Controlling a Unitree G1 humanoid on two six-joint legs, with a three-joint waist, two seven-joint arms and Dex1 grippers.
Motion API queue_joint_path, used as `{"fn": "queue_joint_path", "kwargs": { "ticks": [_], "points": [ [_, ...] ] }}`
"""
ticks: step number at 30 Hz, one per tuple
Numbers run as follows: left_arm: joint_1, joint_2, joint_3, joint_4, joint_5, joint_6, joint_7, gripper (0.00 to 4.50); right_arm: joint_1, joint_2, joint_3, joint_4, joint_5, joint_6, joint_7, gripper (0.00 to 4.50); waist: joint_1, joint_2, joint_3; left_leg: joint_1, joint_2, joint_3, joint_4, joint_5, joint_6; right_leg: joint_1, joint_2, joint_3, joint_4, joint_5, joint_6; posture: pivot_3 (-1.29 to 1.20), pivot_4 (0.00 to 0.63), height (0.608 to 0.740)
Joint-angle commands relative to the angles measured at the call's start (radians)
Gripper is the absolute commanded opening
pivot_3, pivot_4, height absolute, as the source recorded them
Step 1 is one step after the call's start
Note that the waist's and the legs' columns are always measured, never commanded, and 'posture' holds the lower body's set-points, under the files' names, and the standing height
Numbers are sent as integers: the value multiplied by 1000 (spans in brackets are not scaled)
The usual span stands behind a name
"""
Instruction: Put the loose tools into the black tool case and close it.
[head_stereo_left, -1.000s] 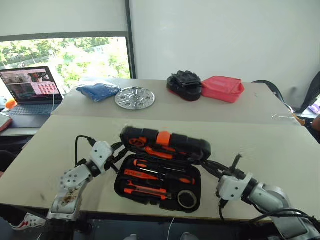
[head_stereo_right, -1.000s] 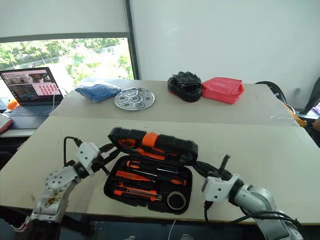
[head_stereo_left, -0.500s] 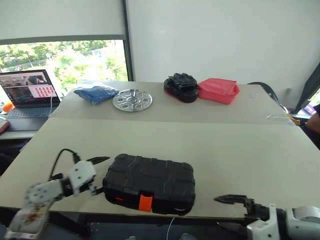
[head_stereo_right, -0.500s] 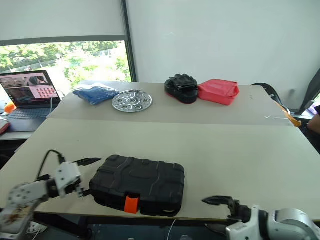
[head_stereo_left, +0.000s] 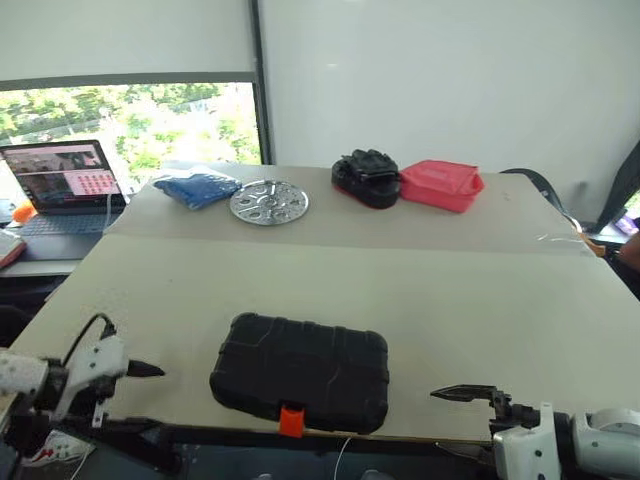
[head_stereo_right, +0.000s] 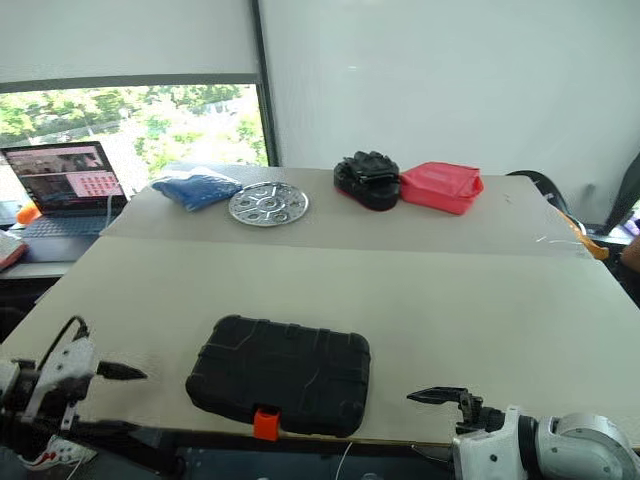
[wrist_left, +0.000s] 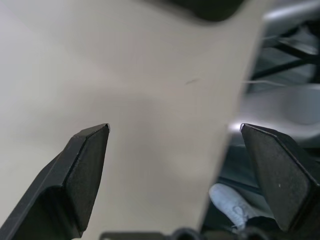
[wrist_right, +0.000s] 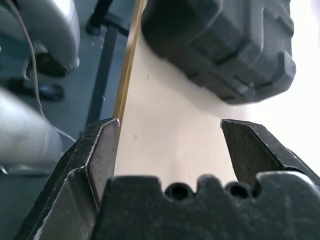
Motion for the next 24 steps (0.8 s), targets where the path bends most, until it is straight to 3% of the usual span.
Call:
{"fn": "queue_joint_path", "kwargs": {
  "ticks": [1,3,7,8,10,11,18,24],
  "points": [
    [-234,-7,-66,83,4,87,-79,3784,8,-16,-28,-131,161,172,44,3303,7,-1,0,0,0,0,0,0,0,0,0,0,0,0,0,0,150,740],
    [-350,-17,-109,107,1,106,-129,3074,20,-28,-40,-187,230,252,73,2869,8,-2,0,-3,-1,0,2,0,0,-1,1,0,0,1,0,0,150,740],
    [-530,-46,-217,116,-31,113,-147,1606,19,-48,-57,-270,323,376,115,1463,3,-2,0,-4,-1,0,1,-1,1,-2,1,0,-1,5,-6,0,150,740],
    [-575,-60,-247,116,-37,117,-147,1054,15,-51,-58,-284,332,396,124,948,3,-2,0,-5,-2,-1,1,-1,1,-2,1,0,-1,5,-6,0,150,740],
    [-685,-125,-292,149,-11,121,-147,636,-1,-58,-46,-310,346,434,142,490,2,-3,0,-5,-2,-1,1,-1,1,-2,1,0,-1,5,-6,0,150,740],
    [-736,-165,-310,175,8,112,-147,119,-13,-59,-34,-322,350,453,146,33,3,-3,1,-5,-2,-1,1,-1,1,-2,1,0,-1,5,-6,0,150,740],
    [-928,-389,-419,425,209,-78,-112,49,-164,-8,115,-337,313,554,141,11,0,-5,1,-6,-3,-2,5,-1,1,-2,1,0,-2,5,-3,0,150,740],
    [-993,-483,-465,613,335,-231,-77,49,-292,70,251,-295,222,611,116,11,-14,-5,1,-11,-3,-3,5,-1,1,-6,2,0,-2,6,-4,0,150,740]
  ]
}}
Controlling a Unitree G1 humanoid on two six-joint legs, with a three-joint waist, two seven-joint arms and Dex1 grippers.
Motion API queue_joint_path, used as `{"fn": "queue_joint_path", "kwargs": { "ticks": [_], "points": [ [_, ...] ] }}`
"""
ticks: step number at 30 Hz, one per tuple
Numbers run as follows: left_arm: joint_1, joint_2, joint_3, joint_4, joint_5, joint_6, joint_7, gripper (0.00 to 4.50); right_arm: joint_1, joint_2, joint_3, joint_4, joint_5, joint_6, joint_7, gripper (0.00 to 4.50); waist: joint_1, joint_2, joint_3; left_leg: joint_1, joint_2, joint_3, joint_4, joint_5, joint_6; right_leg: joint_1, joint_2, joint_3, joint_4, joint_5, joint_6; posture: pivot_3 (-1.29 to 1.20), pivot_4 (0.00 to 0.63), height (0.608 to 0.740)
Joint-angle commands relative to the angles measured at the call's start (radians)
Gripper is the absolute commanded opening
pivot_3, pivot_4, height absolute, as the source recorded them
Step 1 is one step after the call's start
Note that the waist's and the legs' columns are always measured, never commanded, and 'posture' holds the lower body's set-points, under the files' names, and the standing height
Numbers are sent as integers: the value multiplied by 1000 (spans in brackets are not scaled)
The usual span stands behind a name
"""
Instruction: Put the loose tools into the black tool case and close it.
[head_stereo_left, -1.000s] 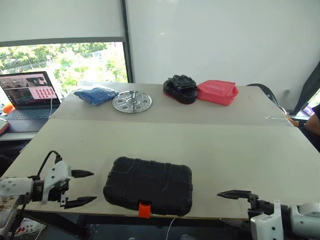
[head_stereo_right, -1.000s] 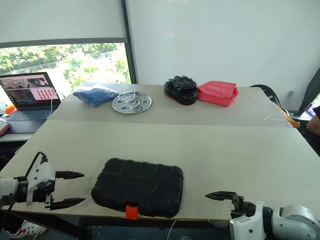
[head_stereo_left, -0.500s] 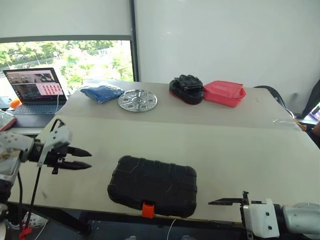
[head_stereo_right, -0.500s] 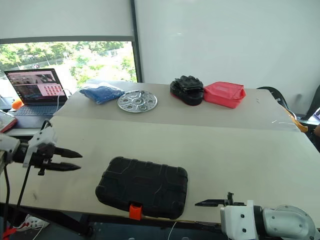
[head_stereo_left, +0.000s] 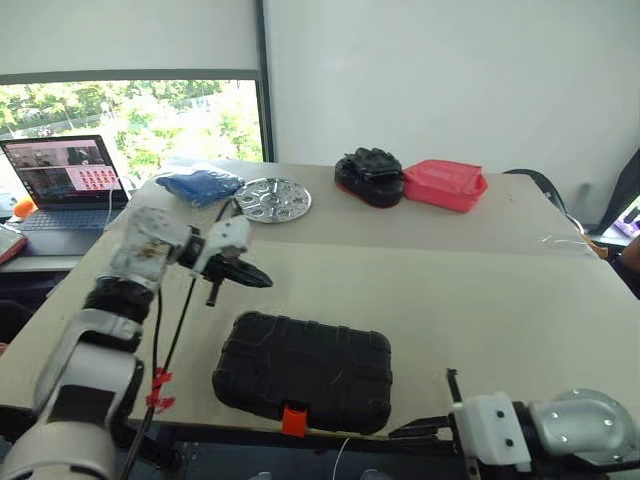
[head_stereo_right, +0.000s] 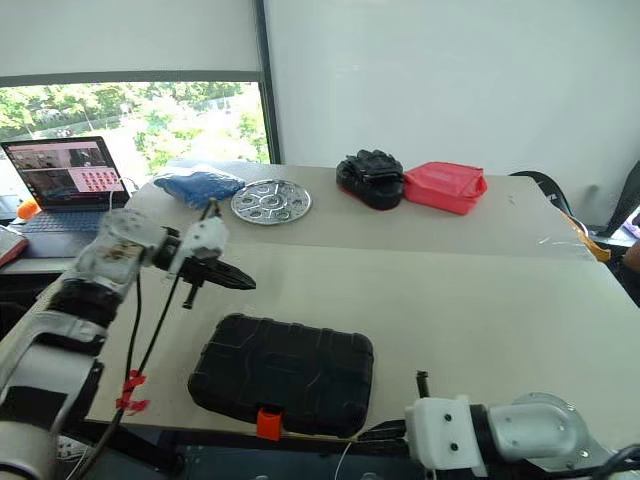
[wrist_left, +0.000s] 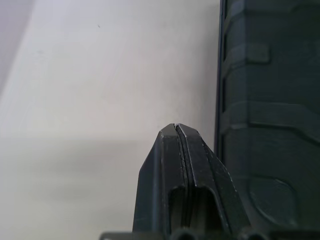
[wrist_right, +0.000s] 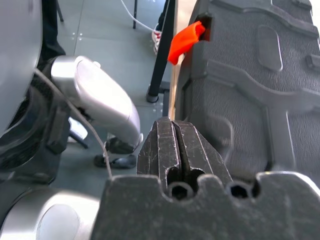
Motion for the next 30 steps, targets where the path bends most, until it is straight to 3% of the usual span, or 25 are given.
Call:
{"fn": "queue_joint_path", "kwargs": {
  "ticks": [1,4,12,19,30],
  "points": [
    [-55,-13,-3,83,66,-102,26,49,-56,39,57,9,-40,37,-14,11,-1,0,0,-3,0,0,0,0,0,-3,0,0,1,0,0,0,150,740],
    [-64,-30,-1,124,93,-142,21,49,-89,73,76,19,-40,62,-20,11,2,0,0,-13,-1,-2,5,0,0,-13,0,0,4,1,0,0,150,740],
    [-51,-68,31,123,81,-118,-32,49,-138,115,123,57,-52,101,2,11,4,0,0,-15,-1,-3,12,0,1,-11,0,-1,4,5,3,0,150,740],
    [-29,-65,33,87,67,-106,-44,49,-84,55,94,42,22,164,73,11,5,0,0,-15,-1,-3,12,0,1,-11,-1,-1,4,5,3,0,150,740],
    [14,-50,-15,29,36,-57,-45,49,-160,175,90,167,-61,177,-35,11,-1,0,0,-15,0,-4,12,0,1,-12,0,-1,4,5,2,0,150,740]
  ]
}}
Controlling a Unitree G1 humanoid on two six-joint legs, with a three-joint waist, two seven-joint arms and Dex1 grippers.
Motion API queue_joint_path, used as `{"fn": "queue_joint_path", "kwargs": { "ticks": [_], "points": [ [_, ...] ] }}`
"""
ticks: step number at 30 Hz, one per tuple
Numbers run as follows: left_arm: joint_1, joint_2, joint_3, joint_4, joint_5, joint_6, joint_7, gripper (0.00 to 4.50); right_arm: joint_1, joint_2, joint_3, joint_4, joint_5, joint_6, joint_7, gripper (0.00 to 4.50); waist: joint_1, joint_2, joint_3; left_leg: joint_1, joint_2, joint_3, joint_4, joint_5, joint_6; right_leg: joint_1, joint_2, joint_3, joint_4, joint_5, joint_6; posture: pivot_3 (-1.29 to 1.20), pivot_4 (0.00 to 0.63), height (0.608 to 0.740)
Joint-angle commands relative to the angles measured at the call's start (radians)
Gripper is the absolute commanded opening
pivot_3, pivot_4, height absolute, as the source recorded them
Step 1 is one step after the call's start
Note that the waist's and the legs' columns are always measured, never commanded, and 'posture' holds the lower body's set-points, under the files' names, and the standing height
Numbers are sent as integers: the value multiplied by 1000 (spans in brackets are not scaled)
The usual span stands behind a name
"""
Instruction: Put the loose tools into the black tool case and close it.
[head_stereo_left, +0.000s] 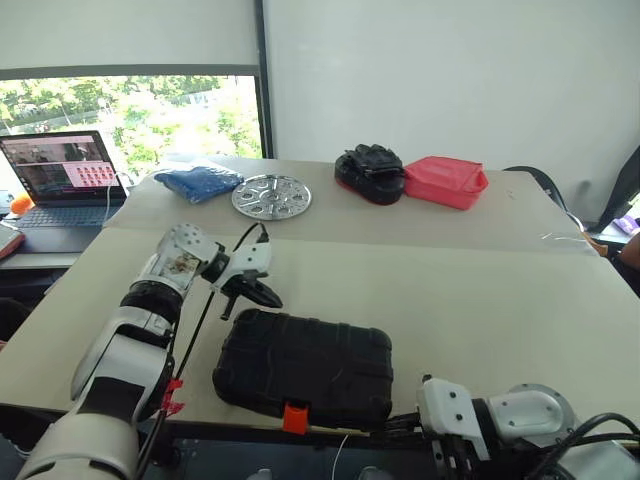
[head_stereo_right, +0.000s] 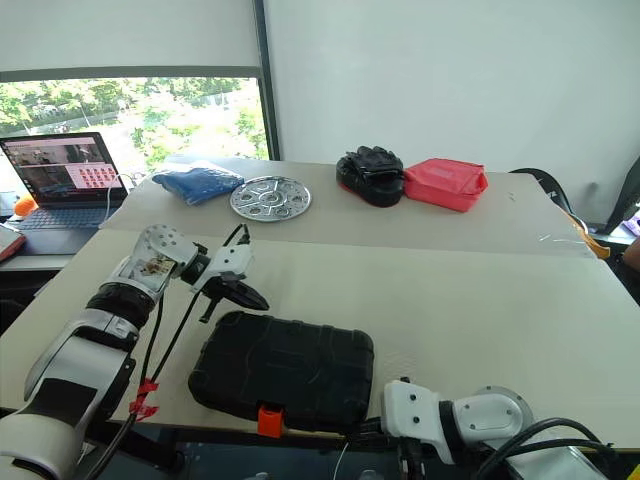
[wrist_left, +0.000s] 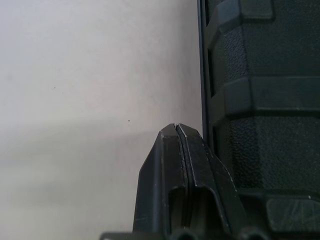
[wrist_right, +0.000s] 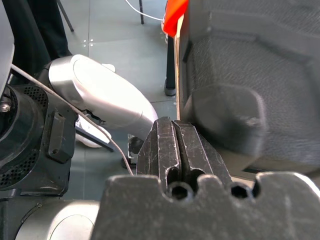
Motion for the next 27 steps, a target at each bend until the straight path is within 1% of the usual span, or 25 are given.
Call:
{"fn": "queue_joint_path", "kwargs": {
  "ticks": [1,6,12,14,18,20,22,24,26,27],
  "points": [
    [26,24,-30,-68,-48,41,-3,49,-73,52,-61,55,-2,29,-80,11,-4,0,0,0,0,0,0,0,0,0,0,0,0,1,-1,0,150,740],
    [69,60,-61,-152,-98,128,-3,49,-147,90,-118,141,-9,49,-126,11,-7,0,0,1,1,0,1,0,0,0,1,1,1,2,-1,0,150,740],
    [132,125,-73,-279,-176,269,-3,49,-188,95,-157,228,-51,36,-163,11,0,0,0,1,1,-1,0,0,0,-1,1,1,1,2,-1,0,150,740],
    [146,135,-55,-290,-162,262,-3,49,-180,91,-163,224,-43,36,-152,11,3,0,0,1,1,-1,-1,0,0,-1,0,1,0,2,-1,0,150,740],
    [157,153,12,-267,-138,252,41,49,-100,57,-195,152,7,41,-94,11,4,0,0,0,0,0,-1,0,0,0,0,1,0,2,-1,0,150,740],
    [133,153,57,-256,-164,318,60,49,-48,37,-219,102,38,45,-62,11,4,0,0,0,1,0,-1,0,0,-1,1,0,0,2,-1,0,150,740],
    [87,148,124,-294,-249,455,45,49,9,20,-249,47,75,58,-44,11,4,0,0,-1,1,0,-1,0,0,-1,1,0,0,2,-1,0,150,740],
    [55,139,165,-358,-317,586,20,49,50,12,-268,12,94,65,-37,11,5,0,0,-2,1,-1,0,0,0,-1,1,-1,1,2,-1,0,150,740],
    [48,131,163,-437,-352,682,7,49,69,13,-270,-3,96,69,-43,11,5,0,0,-2,1,-2,1,0,0,0,1,-2,0,2,-1,0,150,740],
    [55,126,139,-498,-367,709,2,49,73,17,-262,-4,90,67,-50,11,4,0,0,-2,0,-2,2,0,0,0,0,-2,0,1,-1,0,150,740]
  ]
}}
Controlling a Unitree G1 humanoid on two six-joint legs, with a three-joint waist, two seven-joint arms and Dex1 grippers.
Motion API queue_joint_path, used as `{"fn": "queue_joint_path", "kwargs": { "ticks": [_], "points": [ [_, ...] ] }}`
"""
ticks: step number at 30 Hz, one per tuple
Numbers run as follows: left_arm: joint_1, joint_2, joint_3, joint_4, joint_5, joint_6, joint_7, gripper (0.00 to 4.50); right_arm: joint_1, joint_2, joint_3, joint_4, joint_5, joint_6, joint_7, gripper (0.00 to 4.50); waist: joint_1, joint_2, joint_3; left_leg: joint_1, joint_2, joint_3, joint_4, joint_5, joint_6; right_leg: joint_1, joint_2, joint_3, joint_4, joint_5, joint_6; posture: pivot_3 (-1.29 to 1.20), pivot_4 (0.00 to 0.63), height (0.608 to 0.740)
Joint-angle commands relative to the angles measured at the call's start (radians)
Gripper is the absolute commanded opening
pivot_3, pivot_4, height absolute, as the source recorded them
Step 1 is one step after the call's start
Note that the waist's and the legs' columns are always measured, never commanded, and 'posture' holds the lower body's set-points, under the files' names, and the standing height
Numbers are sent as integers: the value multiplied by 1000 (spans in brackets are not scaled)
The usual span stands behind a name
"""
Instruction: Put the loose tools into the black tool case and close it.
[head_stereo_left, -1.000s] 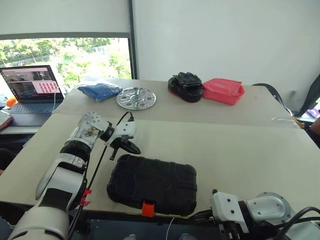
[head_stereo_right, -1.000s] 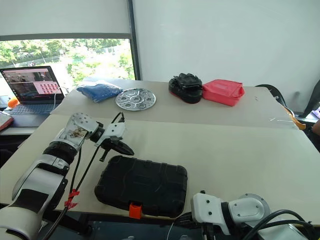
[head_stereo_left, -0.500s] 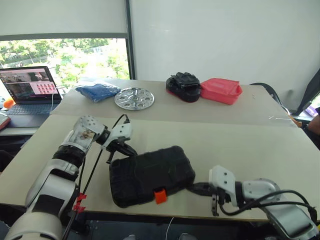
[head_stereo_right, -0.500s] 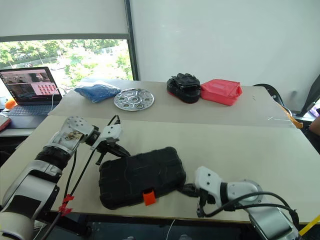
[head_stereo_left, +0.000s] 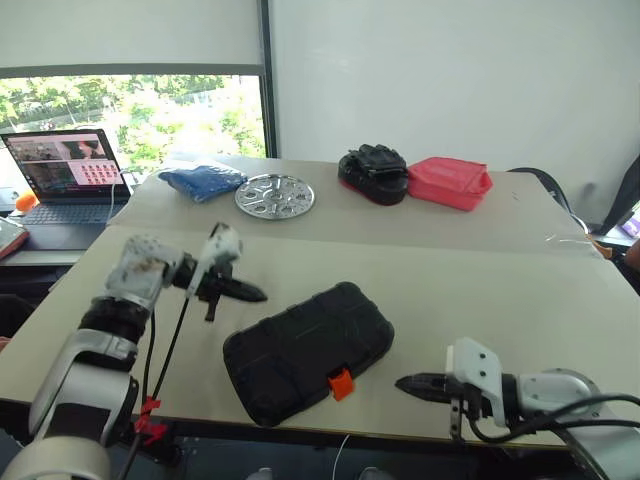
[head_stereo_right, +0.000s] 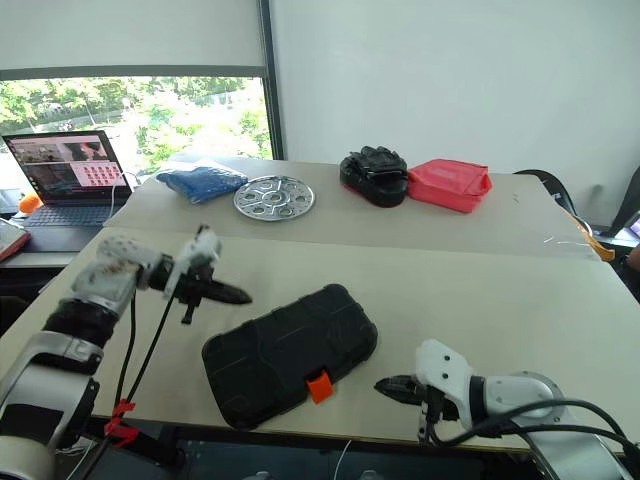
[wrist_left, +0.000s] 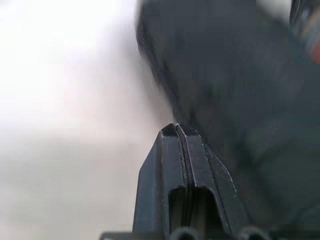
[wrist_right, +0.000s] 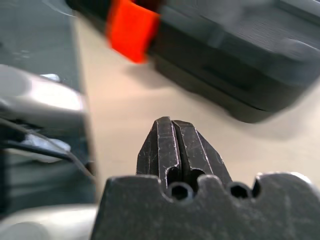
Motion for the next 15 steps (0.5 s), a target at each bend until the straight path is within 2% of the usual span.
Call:
{"fn": "queue_joint_path", "kwargs": {
  "ticks": [1,4,8,15],
  "points": [
    [0,-18,-44,-223,-81,122,-29,49,8,6,-6,-36,-2,-4,-17,11,-2,1,0,0,0,0,0,0,0,0,0,0,0,0,0,0,150,740],
    [38,-41,-106,-300,-59,88,-31,49,-14,21,34,-18,-27,-11,-32,11,-2,2,-1,3,0,0,-1,0,0,1,0,2,0,0,0,0,150,740],
    [87,-76,-217,-264,52,-119,-31,49,-69,48,120,9,-73,-36,-28,11,-10,2,-1,3,0,2,-1,0,0,0,1,3,1,1,-1,0,150,740],
    [135,-95,-308,-234,180,-265,-16,49,-132,93,228,0,-94,-25,-17,11,-2,3,-1,4,0,2,-2,0,0,2,2,3,0,1,-1,0,150,740]
  ]
}}
